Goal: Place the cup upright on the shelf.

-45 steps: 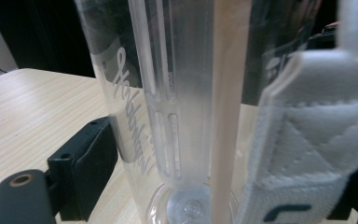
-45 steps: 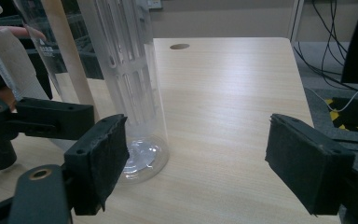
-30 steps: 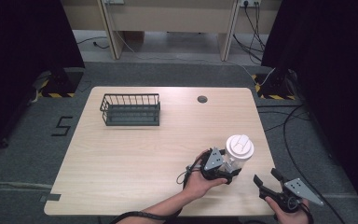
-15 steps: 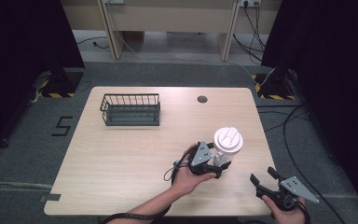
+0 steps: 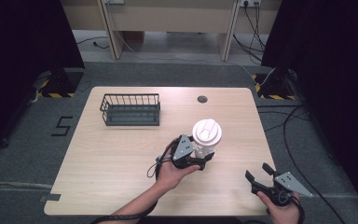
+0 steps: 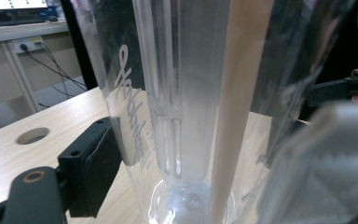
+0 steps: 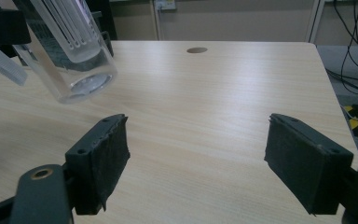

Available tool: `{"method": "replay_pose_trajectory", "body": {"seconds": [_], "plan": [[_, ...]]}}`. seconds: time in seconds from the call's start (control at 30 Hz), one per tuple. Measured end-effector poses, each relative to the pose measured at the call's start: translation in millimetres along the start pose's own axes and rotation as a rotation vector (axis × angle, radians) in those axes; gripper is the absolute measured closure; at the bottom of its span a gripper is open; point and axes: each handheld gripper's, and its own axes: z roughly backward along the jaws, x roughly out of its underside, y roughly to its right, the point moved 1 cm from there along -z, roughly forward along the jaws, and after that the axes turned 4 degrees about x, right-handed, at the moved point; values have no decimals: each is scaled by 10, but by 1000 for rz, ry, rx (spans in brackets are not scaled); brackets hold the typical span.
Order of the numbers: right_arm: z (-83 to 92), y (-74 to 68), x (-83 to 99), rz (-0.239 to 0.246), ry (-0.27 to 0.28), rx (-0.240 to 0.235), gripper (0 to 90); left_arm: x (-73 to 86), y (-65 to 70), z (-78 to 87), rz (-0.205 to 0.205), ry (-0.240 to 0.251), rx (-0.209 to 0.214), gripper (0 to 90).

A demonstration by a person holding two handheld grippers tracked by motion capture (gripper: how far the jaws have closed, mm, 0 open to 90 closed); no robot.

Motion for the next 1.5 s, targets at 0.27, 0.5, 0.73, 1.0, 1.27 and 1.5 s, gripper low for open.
{"method": "replay_pose_trajectory", "body": {"seconds": [0.27,0.5,0.73,1.0,1.27,1.5], "plan": [[-94,-44,-25,5,-4,-18,216,-10,-172,181,18,7,-55,178],[-138,-76,-30,8,-9,-32,220,6,-267,313,20,1,-87,180],[-139,-84,-28,5,-9,-33,220,12,-396,482,29,-12,-124,180],[-153,-94,-22,5,-10,-36,222,28,-524,656,35,-30,-155,182],[-156,-101,-25,3,-10,-38,223,47,-628,788,38,-47,-185,183],[-173,-112,-25,4,-11,-38,223,49,-764,940,29,-63,-232,182]]}}
